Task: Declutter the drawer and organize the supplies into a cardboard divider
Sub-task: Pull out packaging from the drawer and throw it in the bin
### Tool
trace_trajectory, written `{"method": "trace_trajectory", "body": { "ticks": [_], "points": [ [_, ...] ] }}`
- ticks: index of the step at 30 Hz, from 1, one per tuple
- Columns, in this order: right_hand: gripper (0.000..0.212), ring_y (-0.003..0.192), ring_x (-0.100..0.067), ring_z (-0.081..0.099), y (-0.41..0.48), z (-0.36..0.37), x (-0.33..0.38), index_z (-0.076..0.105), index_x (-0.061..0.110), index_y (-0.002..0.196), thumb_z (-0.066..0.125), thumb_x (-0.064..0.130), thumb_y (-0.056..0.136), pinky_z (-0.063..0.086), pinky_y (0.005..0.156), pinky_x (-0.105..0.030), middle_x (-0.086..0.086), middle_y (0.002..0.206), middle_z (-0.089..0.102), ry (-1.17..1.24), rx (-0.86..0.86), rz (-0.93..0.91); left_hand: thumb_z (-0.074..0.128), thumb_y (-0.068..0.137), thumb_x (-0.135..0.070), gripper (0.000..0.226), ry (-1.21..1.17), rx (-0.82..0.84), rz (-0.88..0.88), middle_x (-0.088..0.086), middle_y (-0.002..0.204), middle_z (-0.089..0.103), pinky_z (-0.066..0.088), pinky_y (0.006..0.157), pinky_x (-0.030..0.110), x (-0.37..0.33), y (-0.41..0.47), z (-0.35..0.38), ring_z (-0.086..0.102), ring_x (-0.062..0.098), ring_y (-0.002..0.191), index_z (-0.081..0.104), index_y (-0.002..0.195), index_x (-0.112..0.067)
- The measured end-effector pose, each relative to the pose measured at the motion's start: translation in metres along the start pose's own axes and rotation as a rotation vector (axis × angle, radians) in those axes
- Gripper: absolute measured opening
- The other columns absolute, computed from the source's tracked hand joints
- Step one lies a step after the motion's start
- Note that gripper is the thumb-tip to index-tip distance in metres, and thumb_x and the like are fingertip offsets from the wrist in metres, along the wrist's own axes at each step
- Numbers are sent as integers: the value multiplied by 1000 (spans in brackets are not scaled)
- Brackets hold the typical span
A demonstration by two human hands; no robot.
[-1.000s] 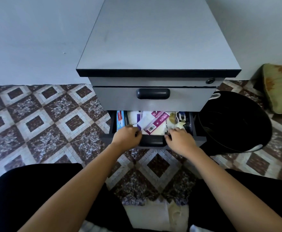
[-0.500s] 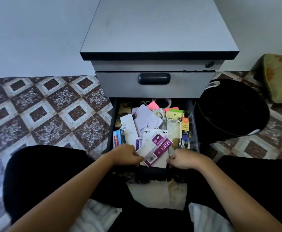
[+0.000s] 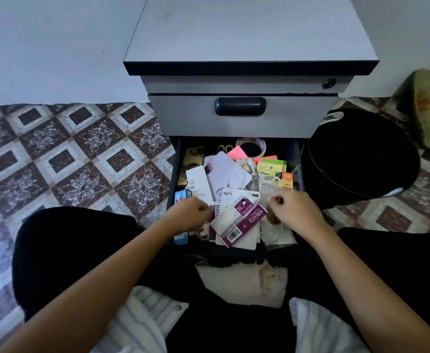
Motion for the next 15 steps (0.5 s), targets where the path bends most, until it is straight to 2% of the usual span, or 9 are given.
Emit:
{"method": "trace_trajectory", "body": {
  "ticks": [1, 2, 3, 5, 6, 8, 11, 13, 15],
  "points": [
    [24, 72, -15, 56, 2, -4, -2, 62, 14, 110, 51, 28, 94, 43, 55, -21, -6, 96, 61, -49, -154, 28, 41, 97, -35, 35, 12, -184, -29, 0, 74, 61, 44, 54, 23, 0, 1, -4, 60, 17, 64, 64, 94, -8],
    [33, 91, -23, 57, 5, -4, -6, 55, 15, 121, 52, 31, 93, 49, 67, -28, -10, 110, 56, -89, -240, 83, 42, 96, -35, 31, -14, -332, -84, 4, 88, 61, 45, 60, 25, 1, 3, -7, 60, 21, 76, 60, 103, -11],
    [45, 107, -30, 51, 8, -1, -11, 46, 14, 131, 54, 35, 92, 48, 80, -37, -14, 121, 50, -105, -257, 159, 43, 95, -36, 33, -62, -414, -161, 9, 108, 57, 47, 72, 31, 3, 4, -7, 57, 26, 94, 54, 116, -14],
    [66, 121, -37, 41, 13, 11, -20, 28, 11, 142, 57, 38, 90, 43, 91, -45, -19, 133, 40, -49, -171, 305, 44, 93, -35, 50, -156, -397, -300, 17, 137, 35, 38, 96, 42, 6, 9, 0, 36, 36, 125, 33, 137, -13],
    [72, 123, -38, 40, 14, 19, -23, 21, 10, 145, 58, 37, 89, 43, 92, -45, -20, 135, 39, -7, -135, 350, 44, 93, -34, 56, -208, -364, -347, 18, 141, 27, 34, 100, 44, 5, 10, 5, 27, 37, 130, 25, 140, -11],
    [78, 123, -39, 41, 15, 29, -25, 17, 7, 146, 59, 37, 89, 44, 91, -45, -22, 136, 38, 70, -124, 381, 45, 94, -30, 61, -314, -339, -388, 19, 144, 19, 34, 99, 44, 2, 11, 15, 20, 37, 132, 17, 142, -7],
    [80, 124, -39, 44, 18, 34, -24, 19, 3, 145, 62, 38, 87, 44, 92, -43, -22, 139, 39, 253, -128, 407, 43, 94, -23, 62, -442, -394, -412, 19, 146, 17, 34, 100, 41, 3, 17, 22, 23, 36, 132, 13, 146, -4],
    [74, 123, -37, 47, 22, 36, -26, 31, -1, 140, 61, 41, 88, 45, 90, -41, -21, 136, 45, 364, -69, 435, 39, 94, -15, 54, -526, -426, -456, 21, 145, 21, 37, 97, 42, 9, 20, 21, 34, 38, 127, 22, 143, -1],
    [63, 114, -35, 53, 23, 38, -27, 49, -1, 128, 58, 47, 88, 46, 86, -38, -20, 125, 53, 364, -26, 416, 37, 92, -7, 40, -504, -402, -458, 26, 137, 33, 44, 83, 44, 15, 22, 20, 48, 40, 112, 39, 132, 3]
  ]
}}
Point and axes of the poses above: each hand's wrist, its own y-axis towards the middle knuckle, its own z-axis out of the palm, x = y × z, the point moved 2 cm from there along y, towards the middle knuckle
